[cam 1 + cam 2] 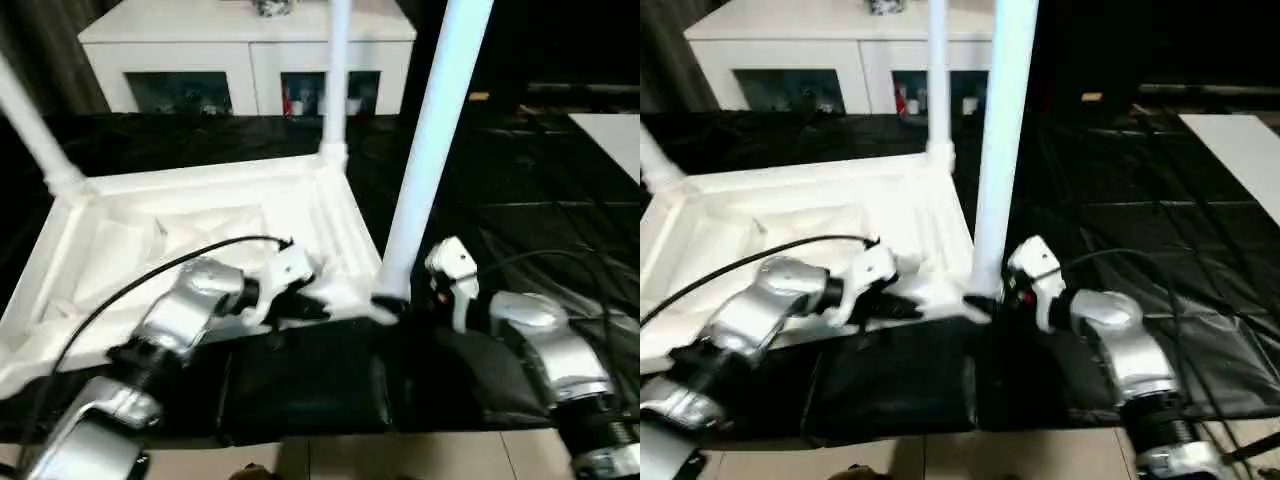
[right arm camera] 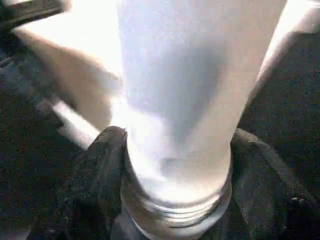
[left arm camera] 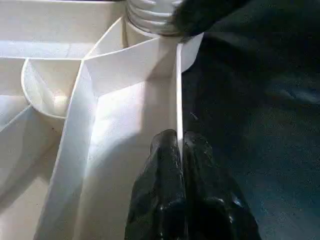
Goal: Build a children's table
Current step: Rotate leg to tighten
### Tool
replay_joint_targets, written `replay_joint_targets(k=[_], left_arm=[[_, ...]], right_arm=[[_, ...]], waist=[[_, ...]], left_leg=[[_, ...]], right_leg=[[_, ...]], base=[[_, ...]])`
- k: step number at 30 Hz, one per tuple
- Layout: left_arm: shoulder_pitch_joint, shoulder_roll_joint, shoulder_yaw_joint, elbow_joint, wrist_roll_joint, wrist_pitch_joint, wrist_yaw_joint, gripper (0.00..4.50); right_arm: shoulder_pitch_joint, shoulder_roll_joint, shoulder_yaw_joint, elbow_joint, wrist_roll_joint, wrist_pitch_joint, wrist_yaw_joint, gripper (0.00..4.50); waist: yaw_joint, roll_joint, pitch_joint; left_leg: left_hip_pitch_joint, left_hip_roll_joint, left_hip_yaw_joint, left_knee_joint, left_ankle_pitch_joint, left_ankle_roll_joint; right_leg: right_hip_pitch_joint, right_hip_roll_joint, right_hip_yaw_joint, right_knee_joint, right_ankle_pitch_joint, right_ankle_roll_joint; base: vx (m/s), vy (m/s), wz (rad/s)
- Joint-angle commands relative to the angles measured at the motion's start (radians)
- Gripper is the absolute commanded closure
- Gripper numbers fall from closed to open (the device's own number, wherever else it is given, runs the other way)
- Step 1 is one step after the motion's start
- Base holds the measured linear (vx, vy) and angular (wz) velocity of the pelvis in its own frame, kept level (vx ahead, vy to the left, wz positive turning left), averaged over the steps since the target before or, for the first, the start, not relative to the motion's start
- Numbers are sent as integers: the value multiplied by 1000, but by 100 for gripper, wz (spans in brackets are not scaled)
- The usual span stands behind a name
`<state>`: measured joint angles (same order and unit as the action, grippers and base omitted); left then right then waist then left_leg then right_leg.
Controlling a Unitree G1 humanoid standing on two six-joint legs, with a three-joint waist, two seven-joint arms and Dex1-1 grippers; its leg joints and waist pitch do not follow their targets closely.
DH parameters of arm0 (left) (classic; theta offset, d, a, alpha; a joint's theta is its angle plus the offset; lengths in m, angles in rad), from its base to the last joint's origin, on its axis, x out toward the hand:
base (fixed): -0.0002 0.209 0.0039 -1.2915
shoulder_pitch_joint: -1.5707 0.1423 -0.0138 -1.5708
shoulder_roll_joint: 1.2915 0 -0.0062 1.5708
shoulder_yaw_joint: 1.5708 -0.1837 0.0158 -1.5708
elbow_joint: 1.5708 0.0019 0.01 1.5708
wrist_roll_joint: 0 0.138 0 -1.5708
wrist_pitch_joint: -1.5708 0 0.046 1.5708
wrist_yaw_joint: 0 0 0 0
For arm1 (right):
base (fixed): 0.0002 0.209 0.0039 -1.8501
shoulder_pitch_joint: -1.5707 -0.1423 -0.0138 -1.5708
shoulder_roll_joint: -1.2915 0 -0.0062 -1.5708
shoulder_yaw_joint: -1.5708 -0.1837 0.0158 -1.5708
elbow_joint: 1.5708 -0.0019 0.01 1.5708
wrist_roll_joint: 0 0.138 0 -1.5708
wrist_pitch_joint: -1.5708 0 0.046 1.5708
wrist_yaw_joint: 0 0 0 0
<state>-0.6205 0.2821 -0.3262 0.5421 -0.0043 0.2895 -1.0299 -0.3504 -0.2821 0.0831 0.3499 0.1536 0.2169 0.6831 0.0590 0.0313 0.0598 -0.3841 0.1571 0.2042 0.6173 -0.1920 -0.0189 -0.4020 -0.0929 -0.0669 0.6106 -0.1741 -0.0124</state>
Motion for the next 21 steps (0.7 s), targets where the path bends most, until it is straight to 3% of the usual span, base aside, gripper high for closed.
replay_joint_targets(k=[1, 5, 6, 7, 8, 12, 14, 15, 18, 19, 20, 21], left_arm=[[-63, -78, 34, 48, -8, 24, 137, 450], [-115, -139, 91, 141, -12, 44, 294, 450], [-154, -173, 121, 217, -4, 35, 396, 450], [-154, -173, 121, 217, -4, 35, 396, 450], [-182, -195, 136, 277, 11, 3, 484, 450], [-204, -203, 123, 327, 39, -31, 518, 450], [-207, -203, 121, 332, 41, -34, 521, 450], [-208, -198, 115, 337, 47, -38, 517, 450], [-203, -187, 102, 339, 52, -55, 480, 450], [-200, -183, 99, 336, 51, -56, 465, 450], [-192, -175, 90, 326, 53, -70, 441, 450], [-190, -171, 86, 327, 55, -84, 427, 450]], right_arm=[[-33, 82, 2, 23, -22, 48, -171, 178], [-76, 159, -19, 80, -82, 39, -366, 180], [-118, 216, -31, 140, -107, 30, -496, 180], [-118, 216, -31, 140, -107, 30, -496, 180], [-155, 268, -33, 192, -129, 20, -593, 180], [-178, 305, 31, 209, -174, 2, -556, 180], [-172, 310, 28, 196, -166, 0, -543, 180], [-162, 309, 20, 177, -160, -12, -536, 125], [-141, 288, 22, 135, -155, -28, -510, 108], [-131, 278, 20, 114, -146, -28, -495, 102], [-121, 266, 15, 94, -142, -22, -488, 77], [-117, 258, 14, 87, -140, -22, -486, 68]], waist=[[-4, -13, -69], [-11, -8, -68], [-12, -11, -71], [-14, -9, -70], [-13, -8, -72], [-9, -12, -75], [-4, -10, -74], [-4, -10, -73], [-3, -8, -70], [-7, -10, -69], [-20, -7, -69], [-30, -7, -71]], left_leg=[[25, 69, -44, -88, -277, -8], [23, 65, -43, -88, -270, -13], [22, 65, -43, -87, -257, -12], [24, 63, -42, -87, -260, -13], [25, 62, -42, -86, -256, -12], [18, 65, -41, -86, -211, 20], [18, 65, -39, -84, -196, 40], [19, 65, -38, -84, -199, 45], [18, 66, -40, -87, -232, 39], [15, 66, -43, -90, -253, 37], [3, 67, -52, -96, -255, 35], [-1, 68, -55, -97, -255, 30]], right_leg=[[33, -71, 47, -90, -368, -193], [30, -70, 48, -93, -354, -190], [33, -70, 48, -91, -335, -190], [30, -69, 48, -92, -335, -193], [33, -70, 48, -92, -328, -192], [42, -69, 48, -84, -248, -195], [43, -71, 49, -82, -224, -203], [42, -72, 49, -84, -236, -204], [42, -71, 48, -90, -290, -189], [45, -71, 47, -91, -309, -169], [54, -71, 43, -88, -313, -159], [54, -70, 41, -86, -311, -161]], base=[[0, 0, 0], [0, 0, 0], [0, 0, 0], [0, 0, 0], [0, 0, 0], [0, 0, 0], [0, 0, 0], [0, 0, 0], [0, 0, 0], [0, 0, 0], [0, 0, 0], [0, 0, 0]])
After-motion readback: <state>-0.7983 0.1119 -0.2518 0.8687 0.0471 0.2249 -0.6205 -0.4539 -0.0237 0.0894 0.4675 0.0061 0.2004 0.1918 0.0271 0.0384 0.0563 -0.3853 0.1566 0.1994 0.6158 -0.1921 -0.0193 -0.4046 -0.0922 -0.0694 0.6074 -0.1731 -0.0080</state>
